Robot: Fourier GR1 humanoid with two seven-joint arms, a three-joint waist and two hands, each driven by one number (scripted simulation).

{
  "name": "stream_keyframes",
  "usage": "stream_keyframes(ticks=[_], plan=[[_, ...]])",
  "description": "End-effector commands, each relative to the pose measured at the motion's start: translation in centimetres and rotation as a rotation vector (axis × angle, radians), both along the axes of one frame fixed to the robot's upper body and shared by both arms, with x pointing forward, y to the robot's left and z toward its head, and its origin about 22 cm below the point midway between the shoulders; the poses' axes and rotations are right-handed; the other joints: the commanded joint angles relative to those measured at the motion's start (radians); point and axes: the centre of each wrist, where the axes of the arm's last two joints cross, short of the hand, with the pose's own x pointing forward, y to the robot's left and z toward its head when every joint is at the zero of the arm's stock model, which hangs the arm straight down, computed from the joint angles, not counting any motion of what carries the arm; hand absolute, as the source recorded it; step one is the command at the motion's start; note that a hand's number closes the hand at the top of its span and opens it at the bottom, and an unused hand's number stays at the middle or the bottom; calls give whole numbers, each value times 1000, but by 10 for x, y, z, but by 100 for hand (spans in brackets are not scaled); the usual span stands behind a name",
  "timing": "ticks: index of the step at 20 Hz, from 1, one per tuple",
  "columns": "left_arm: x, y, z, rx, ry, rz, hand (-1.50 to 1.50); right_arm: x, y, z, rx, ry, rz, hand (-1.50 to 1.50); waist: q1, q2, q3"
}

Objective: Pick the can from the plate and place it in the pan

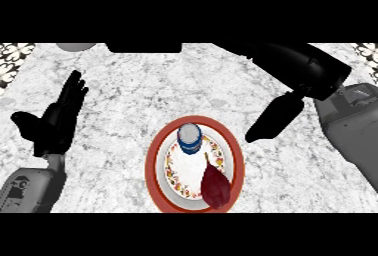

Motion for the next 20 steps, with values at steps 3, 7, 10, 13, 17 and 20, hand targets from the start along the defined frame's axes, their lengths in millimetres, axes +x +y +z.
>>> stream_keyframes(ticks=[3,7,10,13,17,20], plan=[[-11,-3,3,-10,5,-22,0,-8,30,-6,-9,94,96,-150,1,-1,1],[0,-12,1,6,-18,-9,0,-12,48,-7,-32,113,136,-150,-2,1,1],[-3,4,0,-8,-4,2,0,-32,51,-23,-83,120,78,-150,-7,-1,1],[2,5,4,-22,5,-7,0,-15,48,-30,-120,152,31,-150,-4,1,1],[-5,-11,-12,-5,0,5,0,-23,65,-49,-118,129,-20,-150,-2,1,1],[0,11,1,22,-20,-6,0,-1,42,-67,-161,122,-65,-150,0,4,1]])
